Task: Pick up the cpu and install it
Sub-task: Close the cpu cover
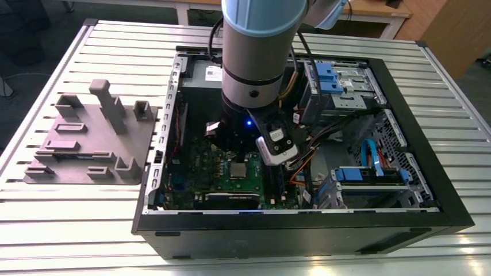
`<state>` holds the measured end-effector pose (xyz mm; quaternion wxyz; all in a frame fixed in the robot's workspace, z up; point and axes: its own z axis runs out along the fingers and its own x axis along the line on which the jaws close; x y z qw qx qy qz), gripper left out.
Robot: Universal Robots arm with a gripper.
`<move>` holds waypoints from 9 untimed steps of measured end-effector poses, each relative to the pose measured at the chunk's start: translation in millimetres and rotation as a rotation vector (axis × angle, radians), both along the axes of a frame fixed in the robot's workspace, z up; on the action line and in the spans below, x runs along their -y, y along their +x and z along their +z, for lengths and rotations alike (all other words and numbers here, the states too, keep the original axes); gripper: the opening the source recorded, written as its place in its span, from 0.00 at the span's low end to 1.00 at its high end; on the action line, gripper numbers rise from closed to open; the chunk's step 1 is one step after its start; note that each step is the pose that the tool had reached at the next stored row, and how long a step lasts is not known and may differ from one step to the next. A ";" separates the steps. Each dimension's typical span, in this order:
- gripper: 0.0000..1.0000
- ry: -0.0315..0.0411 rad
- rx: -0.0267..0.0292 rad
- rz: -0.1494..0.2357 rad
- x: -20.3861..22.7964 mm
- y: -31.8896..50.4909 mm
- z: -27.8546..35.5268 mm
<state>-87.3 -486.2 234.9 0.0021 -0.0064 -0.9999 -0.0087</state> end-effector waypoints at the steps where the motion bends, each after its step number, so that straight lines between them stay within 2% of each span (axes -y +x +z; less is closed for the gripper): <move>1: 0.10 0.0000 0.0000 0.004 0.0 0.0 0.0; 9: 0.10 -0.0001 -0.0001 0.042 0.0 0.0 0.0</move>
